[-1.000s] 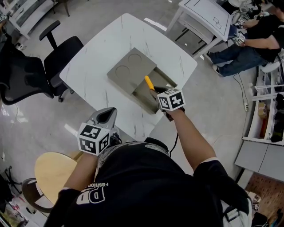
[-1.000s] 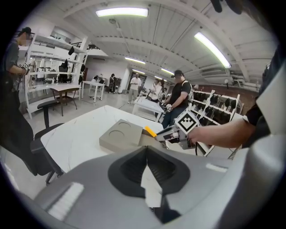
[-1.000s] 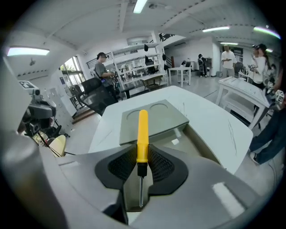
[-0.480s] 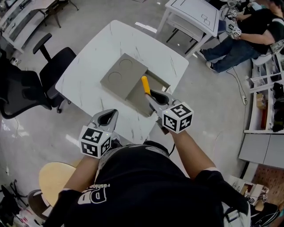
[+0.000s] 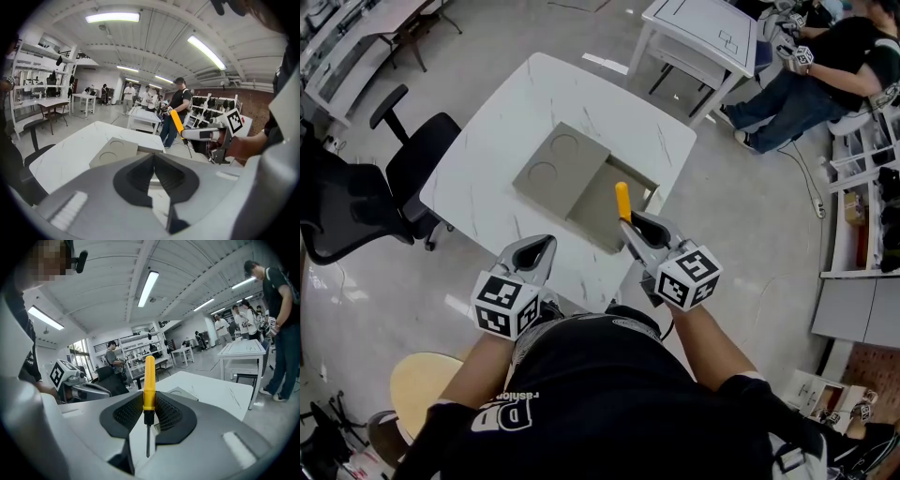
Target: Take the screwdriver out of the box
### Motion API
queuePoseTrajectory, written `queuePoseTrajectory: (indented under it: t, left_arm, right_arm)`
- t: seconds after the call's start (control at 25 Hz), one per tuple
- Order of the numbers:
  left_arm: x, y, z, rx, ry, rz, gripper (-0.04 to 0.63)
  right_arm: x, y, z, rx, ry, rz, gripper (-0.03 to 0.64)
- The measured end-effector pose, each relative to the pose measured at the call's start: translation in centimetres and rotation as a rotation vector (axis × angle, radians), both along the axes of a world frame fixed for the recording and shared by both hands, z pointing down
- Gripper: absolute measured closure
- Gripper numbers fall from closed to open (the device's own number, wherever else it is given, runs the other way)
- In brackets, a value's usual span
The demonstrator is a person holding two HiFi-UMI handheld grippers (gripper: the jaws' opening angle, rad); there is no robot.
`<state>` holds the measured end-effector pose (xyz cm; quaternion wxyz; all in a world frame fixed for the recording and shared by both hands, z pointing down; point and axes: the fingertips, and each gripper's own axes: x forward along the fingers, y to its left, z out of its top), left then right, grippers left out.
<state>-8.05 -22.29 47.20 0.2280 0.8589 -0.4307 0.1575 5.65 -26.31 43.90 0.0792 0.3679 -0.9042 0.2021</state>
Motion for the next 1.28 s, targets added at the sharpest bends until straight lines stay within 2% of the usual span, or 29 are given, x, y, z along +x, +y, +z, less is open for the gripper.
queuePoseTrajectory:
  t: [0.68,1.28]
  left_arm:
    - [1.1,0.9,-0.7,0.017,0.01,0.045,0.537]
    - [1.3,1.3,-1.1,0.026,0.011,0.051,0.537]
  right_arm:
    - [0.4,3.0,-0.4,0.015,-0.023,0.05,0.541]
    - [0.0,2.9,-0.8,0.029,-0.009,0.032,0.541]
